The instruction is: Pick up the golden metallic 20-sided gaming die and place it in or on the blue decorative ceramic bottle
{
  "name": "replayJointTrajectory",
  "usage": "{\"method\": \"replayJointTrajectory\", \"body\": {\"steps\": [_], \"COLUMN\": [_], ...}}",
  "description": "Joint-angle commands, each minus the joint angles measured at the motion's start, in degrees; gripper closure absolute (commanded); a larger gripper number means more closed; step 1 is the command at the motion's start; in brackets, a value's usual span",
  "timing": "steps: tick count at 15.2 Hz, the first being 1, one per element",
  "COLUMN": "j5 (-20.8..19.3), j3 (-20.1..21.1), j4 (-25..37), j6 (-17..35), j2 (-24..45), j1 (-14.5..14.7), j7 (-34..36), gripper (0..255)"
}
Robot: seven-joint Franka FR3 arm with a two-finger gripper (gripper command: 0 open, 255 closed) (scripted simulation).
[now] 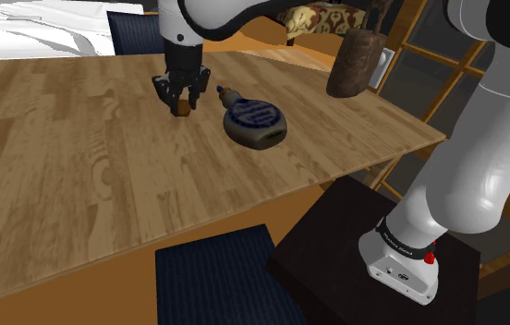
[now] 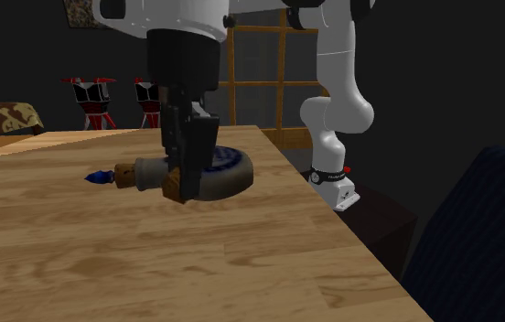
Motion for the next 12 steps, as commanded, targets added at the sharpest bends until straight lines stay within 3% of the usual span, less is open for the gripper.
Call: {"method": "replayJointTrajectory", "body": {"steps": [1,12], "j5": [0.2,0.5], "j3": [0.0,0.2], "j4": [1.1,9.2], "j6": [-1.5,-9.9], "j2": [-0.5,-0.8], "j1": [0.0,0.1], "j7": [-0.2,-0.7], "gripper": [255,255]}}
